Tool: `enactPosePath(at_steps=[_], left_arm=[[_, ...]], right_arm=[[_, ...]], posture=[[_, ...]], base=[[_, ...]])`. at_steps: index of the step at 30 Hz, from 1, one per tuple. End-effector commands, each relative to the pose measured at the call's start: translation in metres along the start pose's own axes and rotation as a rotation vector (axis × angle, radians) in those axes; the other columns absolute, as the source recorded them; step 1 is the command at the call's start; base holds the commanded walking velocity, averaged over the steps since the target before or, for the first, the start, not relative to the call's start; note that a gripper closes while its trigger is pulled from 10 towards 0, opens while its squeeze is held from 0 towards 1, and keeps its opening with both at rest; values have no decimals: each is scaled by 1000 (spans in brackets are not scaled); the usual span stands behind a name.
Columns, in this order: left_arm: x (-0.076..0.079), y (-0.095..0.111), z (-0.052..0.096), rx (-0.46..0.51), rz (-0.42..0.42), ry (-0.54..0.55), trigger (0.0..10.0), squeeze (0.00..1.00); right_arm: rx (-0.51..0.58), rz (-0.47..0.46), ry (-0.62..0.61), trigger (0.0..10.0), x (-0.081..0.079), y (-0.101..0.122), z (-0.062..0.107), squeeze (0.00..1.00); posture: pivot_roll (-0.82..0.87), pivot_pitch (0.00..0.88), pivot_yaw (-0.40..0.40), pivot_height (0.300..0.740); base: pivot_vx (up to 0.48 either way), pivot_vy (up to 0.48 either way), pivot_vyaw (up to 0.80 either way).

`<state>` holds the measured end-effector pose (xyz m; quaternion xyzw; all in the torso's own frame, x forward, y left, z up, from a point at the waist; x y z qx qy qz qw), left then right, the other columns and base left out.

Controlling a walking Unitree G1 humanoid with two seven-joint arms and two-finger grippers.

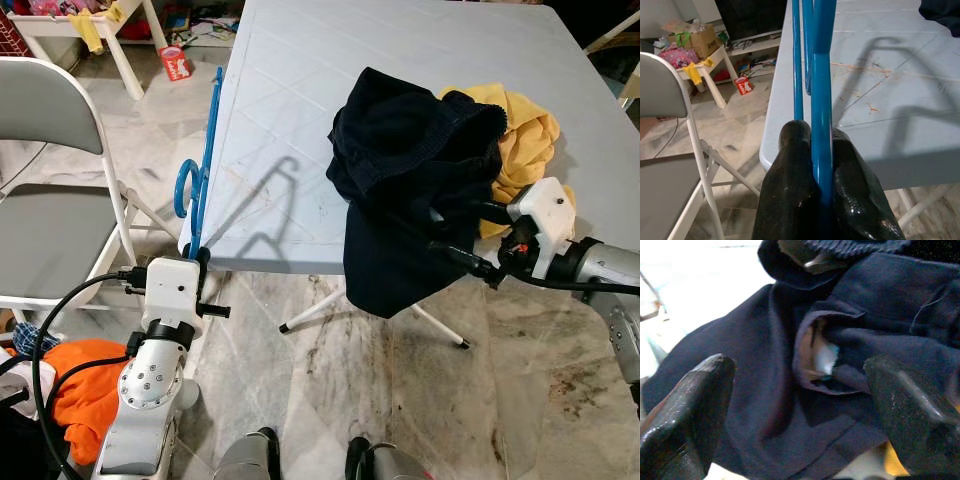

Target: Hang hanger

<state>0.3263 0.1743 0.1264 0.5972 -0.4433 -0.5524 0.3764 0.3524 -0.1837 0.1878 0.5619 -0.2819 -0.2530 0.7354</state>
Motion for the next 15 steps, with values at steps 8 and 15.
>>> enactPosePath(at_steps=[8,15], left_arm=[[3,-8,4,-37,4,-22,10000,0],[3,-9,9,-41,10,-19,10000,0]], right_arm=[[-59,-28,183,10000,-35,-14,-18,0],[-24,-100,209,10000,-42,-15,-50,0]], posture=[[64,223,9,740],[77,234,3,740]], base=[[0,0,0],[0,0,0]])
Point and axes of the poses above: a point about 5 cm out from each wrist's last joint towards the gripper, its own z axis pointing back from the gripper into the wrist, its own y axis along the axis of the wrist's last joint, x = y × z, the point moved 6 cm from there along -z, pointing out of the wrist towards the gripper, and after that the axes turned 7 degrees about -z, right-handed, at the moved point
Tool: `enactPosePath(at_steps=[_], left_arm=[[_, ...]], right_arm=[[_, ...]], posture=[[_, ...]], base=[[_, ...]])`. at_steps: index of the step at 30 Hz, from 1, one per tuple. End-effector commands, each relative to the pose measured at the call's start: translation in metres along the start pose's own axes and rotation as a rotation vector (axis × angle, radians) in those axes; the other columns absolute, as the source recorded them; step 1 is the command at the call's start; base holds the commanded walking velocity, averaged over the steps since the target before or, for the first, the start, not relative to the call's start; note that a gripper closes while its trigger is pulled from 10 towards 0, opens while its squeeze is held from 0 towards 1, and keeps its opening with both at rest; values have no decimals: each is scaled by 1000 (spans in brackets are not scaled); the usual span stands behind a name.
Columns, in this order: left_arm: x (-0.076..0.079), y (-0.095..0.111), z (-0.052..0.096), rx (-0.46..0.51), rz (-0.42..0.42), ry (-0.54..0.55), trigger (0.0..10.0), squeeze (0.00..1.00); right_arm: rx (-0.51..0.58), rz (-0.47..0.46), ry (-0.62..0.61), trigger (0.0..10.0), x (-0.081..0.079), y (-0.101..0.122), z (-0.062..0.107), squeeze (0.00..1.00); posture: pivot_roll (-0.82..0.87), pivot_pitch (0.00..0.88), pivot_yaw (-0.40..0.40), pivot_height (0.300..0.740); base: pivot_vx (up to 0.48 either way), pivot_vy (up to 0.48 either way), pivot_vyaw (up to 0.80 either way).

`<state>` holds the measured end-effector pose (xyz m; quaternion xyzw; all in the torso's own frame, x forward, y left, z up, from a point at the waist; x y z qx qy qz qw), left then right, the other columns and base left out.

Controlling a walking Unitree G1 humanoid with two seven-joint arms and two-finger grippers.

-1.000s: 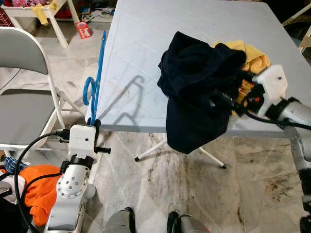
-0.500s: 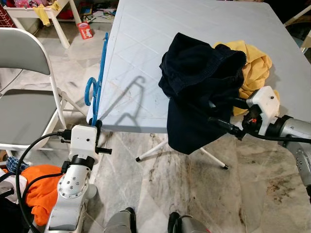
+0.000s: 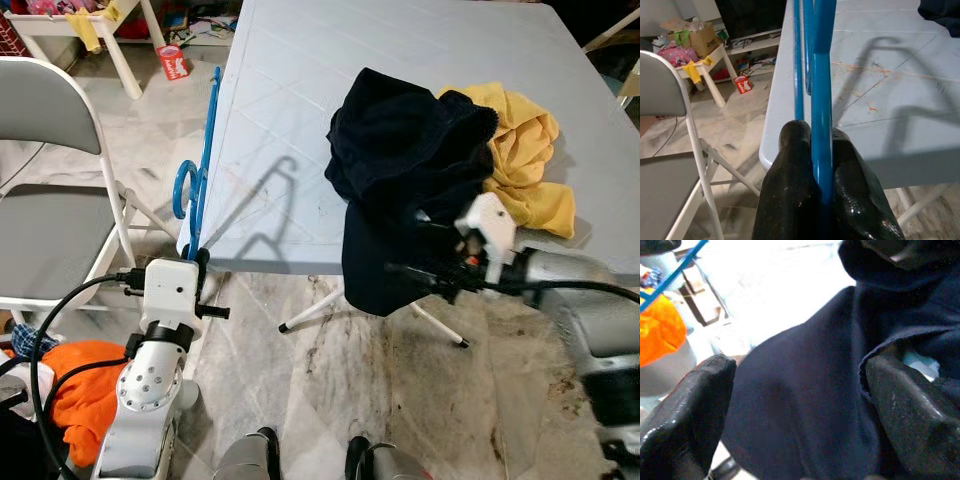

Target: Hang hanger

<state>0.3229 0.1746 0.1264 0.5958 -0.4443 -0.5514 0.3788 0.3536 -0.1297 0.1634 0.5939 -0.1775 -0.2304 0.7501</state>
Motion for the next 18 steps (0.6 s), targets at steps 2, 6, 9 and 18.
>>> enactPosePath(at_steps=[2,6,9,18], left_arm=[[3,-9,6,-39,5,-21,10000,0],[2,-9,6,-41,4,-22,10000,0],[2,-9,7,-41,4,-23,10000,0],[0,-8,8,-42,1,-20,10000,0]], right_arm=[[-11,-10,-7,10000,2,-6,-12,0],[-4,-39,-50,10000,9,-9,-34,0],[-15,-38,-53,10000,9,-11,-45,0],[-81,-11,-119,10000,16,-19,-79,0]], posture=[[77,234,3,740],[91,238,1,740],[95,238,1,740],[111,237,-2,740]], base=[[0,0,0],[0,0,0],[0,0,0],[0,0,0]])
Point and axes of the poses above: a point about 5 cm out from each wrist's last joint towards the gripper, its own z axis pointing back from the gripper into the wrist, its own y axis along the axis of the wrist's last joint, x = y × z, the point moved 6 cm from there along -z, pointing out of the wrist towards the gripper, and after that the axes turned 7 degrees about -z, right-handed, at the moved point
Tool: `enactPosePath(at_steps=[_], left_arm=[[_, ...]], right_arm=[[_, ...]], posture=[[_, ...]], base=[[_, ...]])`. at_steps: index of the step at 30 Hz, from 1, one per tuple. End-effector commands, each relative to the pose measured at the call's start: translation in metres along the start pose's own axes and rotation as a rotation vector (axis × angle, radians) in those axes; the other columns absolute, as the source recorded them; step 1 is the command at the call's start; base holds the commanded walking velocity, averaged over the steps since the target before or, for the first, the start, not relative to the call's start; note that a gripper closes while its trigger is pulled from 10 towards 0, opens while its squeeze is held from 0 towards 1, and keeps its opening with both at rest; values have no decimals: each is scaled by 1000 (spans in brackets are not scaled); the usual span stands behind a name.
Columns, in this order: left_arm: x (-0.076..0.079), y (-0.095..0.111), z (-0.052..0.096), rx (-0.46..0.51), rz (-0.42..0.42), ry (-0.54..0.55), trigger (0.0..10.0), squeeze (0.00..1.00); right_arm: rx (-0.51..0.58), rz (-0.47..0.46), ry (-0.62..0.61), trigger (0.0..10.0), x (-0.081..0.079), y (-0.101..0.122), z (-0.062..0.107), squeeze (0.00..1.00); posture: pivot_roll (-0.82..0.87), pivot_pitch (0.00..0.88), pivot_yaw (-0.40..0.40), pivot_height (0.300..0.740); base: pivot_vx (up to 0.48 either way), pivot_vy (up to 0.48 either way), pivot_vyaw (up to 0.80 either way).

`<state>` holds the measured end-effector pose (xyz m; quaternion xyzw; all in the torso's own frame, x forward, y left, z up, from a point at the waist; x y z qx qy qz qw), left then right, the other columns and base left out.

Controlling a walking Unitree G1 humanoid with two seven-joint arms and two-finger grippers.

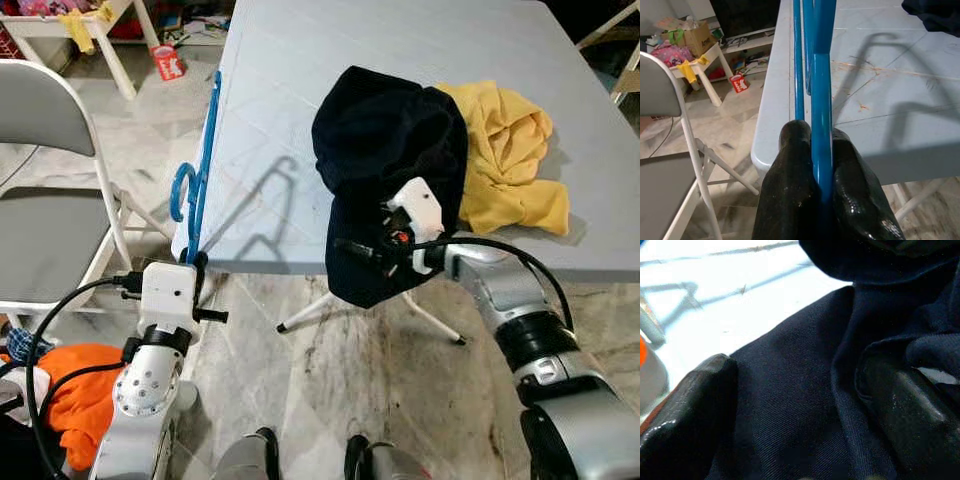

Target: Hang hanger

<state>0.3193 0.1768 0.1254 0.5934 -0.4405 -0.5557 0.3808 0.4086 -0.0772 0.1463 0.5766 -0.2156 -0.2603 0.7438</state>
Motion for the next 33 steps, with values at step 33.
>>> enactPosePath(at_steps=[33], left_arm=[[1,-5,6,-32,-6,-7,10000,0]], right_arm=[[422,13,-790,10000,107,100,49,0]], posture=[[128,240,-6,740]], base=[[0,0,0]])
Point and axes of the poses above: a point about 5 cm out from each wrist's last joint towards the gripper, its own z axis pointing back from the gripper into the wrist, its own y axis along the axis of the wrist's last joint, x = y × z, the point moved 6 cm from there along -z, pointing out of the wrist towards the gripper, and after that the axes turned 7 degrees about -z, right-handed, at the moved point
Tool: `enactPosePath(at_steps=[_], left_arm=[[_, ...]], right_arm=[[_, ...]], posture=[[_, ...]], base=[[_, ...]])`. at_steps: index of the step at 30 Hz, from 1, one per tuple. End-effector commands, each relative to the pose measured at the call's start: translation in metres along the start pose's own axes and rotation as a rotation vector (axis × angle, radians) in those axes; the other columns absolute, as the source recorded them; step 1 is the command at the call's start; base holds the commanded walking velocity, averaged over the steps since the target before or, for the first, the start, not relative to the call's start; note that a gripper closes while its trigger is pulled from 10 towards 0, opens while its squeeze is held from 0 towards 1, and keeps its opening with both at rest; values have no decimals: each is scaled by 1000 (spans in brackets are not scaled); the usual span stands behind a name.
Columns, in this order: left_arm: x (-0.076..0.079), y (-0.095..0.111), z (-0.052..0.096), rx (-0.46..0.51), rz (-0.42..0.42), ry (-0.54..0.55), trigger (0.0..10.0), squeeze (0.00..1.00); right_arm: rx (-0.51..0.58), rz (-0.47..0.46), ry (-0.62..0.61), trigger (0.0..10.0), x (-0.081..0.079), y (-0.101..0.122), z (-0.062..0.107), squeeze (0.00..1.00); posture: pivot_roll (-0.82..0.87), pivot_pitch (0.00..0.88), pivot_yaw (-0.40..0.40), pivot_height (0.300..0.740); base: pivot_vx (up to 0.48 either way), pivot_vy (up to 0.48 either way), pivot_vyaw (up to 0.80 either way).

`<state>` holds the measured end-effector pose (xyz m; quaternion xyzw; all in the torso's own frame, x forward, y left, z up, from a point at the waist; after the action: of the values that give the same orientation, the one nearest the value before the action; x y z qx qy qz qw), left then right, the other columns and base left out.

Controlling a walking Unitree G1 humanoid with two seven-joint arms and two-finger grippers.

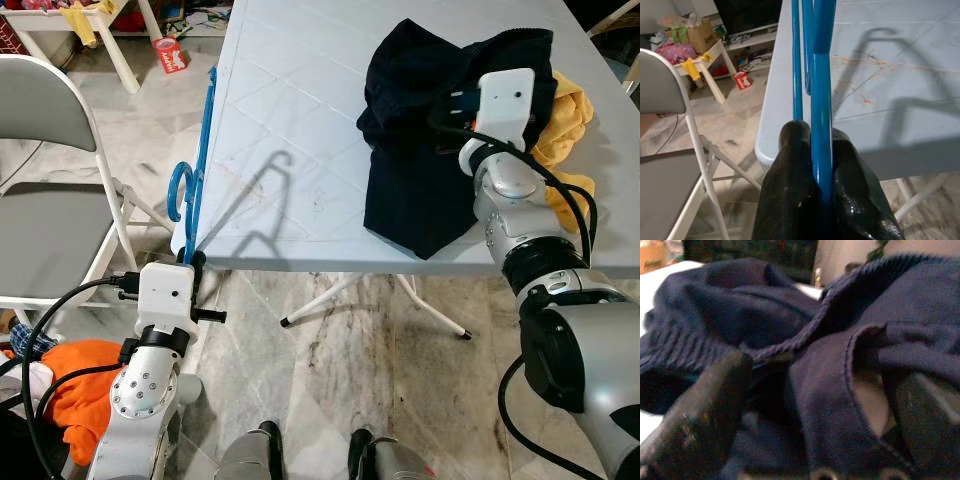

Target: Hang hanger

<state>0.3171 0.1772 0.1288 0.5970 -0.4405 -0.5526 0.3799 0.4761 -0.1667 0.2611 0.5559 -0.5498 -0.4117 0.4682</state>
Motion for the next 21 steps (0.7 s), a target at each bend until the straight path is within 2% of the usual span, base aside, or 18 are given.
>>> enactPosePath(at_steps=[1,4,7,8,9,10,12,17,21], left_arm=[[3,-9,3,-37,-1,-16,10000,0],[6,-9,2,-35,6,-31,10000,0],[7,-8,1,-34,7,-32,10000,0],[8,-7,-1,-28,7,-42,10000,0],[8,-7,-1,-28,7,-42,10000,0],[10,-7,-3,-25,7,-47,10000,0],[13,-5,-8,-16,8,-62,10000,0],[17,-3,-13,-6,12,-75,10000,0],[21,-2,-19,4,18,-83,10000,0]], right_arm=[[-7,-14,91,10000,-10,-6,4,0],[-54,68,257,10000,-25,-23,14,0],[-60,91,281,10000,-26,-25,17,0],[-88,226,362,10000,-28,-38,26,0],[-88,226,362,10000,-28,-38,26,0],[-98,291,394,10000,-27,-43,31,0],[-84,353,407,10000,-16,-43,37,0],[-67,383,396,10000,-2,-39,46,0],[-14,375,315,10000,14,-32,55,0]], posture=[[123,238,-5,740],[109,235,1,740],[102,233,4,740],[86,229,11,740],[86,229,11,740],[80,227,13,740],[61,218,23,740],[37,204,30,740],[13,190,33,740]], base=[[0,0,0],[0,0,0],[0,0,0],[0,0,0],[0,0,0],[0,0,0],[0,0,0],[0,0,0],[0,0,0]])
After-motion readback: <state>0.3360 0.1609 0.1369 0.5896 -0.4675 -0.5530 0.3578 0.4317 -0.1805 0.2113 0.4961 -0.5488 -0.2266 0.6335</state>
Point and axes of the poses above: a point about 5 cm out from each wrist's last joint towards the gripper, its own z axis pointing back from the gripper into the wrist, its own y axis along the axis of the wrist's last joint, x = y × z, the point moved 6 cm from there along -z, pointing out of the wrist towards the gripper, and after that the axes turned 7 degrees about -z, right-handed, at the moved point
